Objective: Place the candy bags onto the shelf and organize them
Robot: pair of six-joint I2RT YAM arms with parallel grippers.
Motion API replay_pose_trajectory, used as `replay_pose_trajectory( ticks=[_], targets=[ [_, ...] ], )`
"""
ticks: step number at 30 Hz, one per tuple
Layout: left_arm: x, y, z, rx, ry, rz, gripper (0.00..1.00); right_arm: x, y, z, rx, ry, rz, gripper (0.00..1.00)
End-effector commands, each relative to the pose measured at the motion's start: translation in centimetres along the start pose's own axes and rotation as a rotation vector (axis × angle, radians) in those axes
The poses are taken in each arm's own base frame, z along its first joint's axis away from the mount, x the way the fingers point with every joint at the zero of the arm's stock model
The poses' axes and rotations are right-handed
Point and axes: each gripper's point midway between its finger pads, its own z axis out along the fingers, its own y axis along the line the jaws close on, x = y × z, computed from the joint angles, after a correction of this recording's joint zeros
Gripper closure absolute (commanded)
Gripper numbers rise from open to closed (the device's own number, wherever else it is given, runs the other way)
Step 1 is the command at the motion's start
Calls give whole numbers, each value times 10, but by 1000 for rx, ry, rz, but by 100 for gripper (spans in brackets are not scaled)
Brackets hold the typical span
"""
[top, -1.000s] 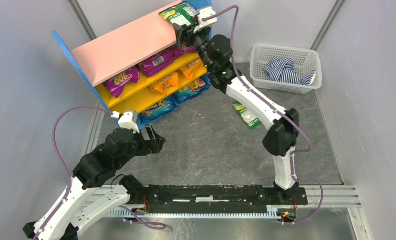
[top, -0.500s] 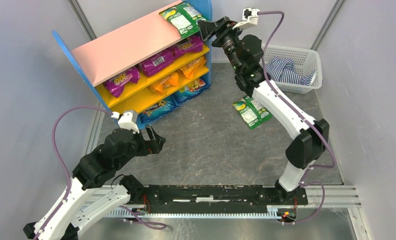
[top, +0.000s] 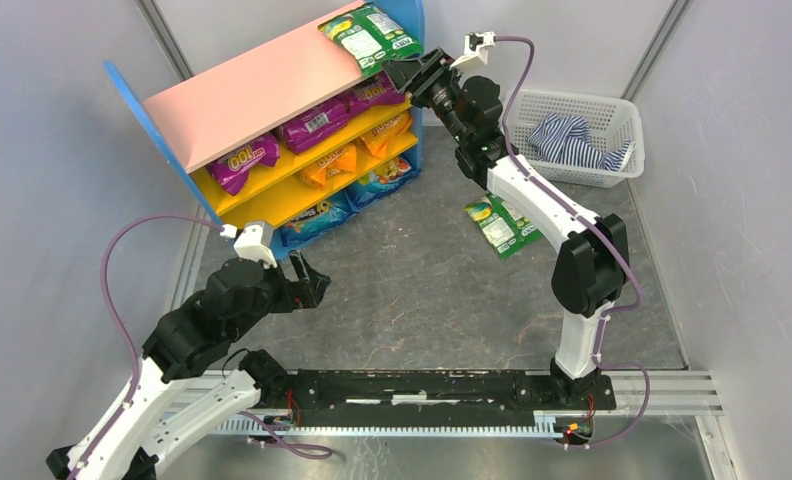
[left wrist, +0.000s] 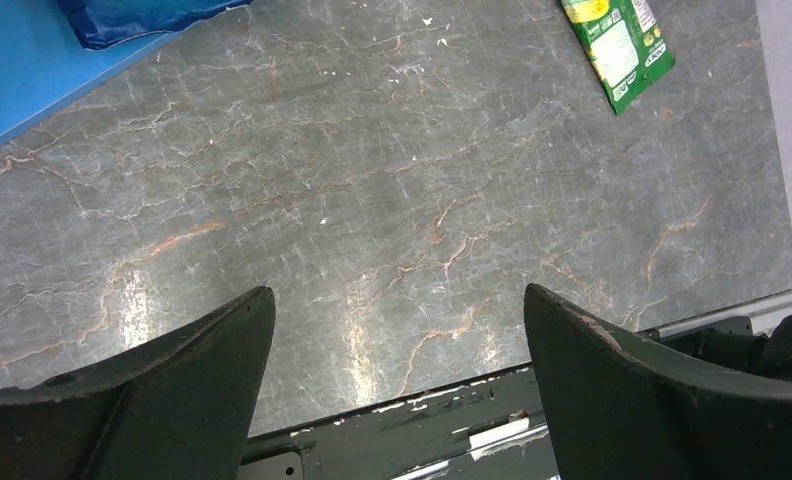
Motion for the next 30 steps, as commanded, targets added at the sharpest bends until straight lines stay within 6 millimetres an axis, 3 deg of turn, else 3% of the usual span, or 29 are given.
replay_pose_trajectory(
  ticks=[1, 7, 15, 30],
  targets=[
    [-4, -3, 0, 23, -9, 35, 0, -27, 25, 0, -69, -72, 20, 43],
    [-4, -3, -1, 23, -10, 34, 0, -25, 22, 11, -76, -80, 25, 65],
    [-4, -3, -1, 20, -11, 33, 0, -26, 22, 20, -101, -109, 38, 85],
    [-3, -2, 1, 15, -7, 34, 0, -26, 17, 45, -88, -162, 43, 93]
  ],
)
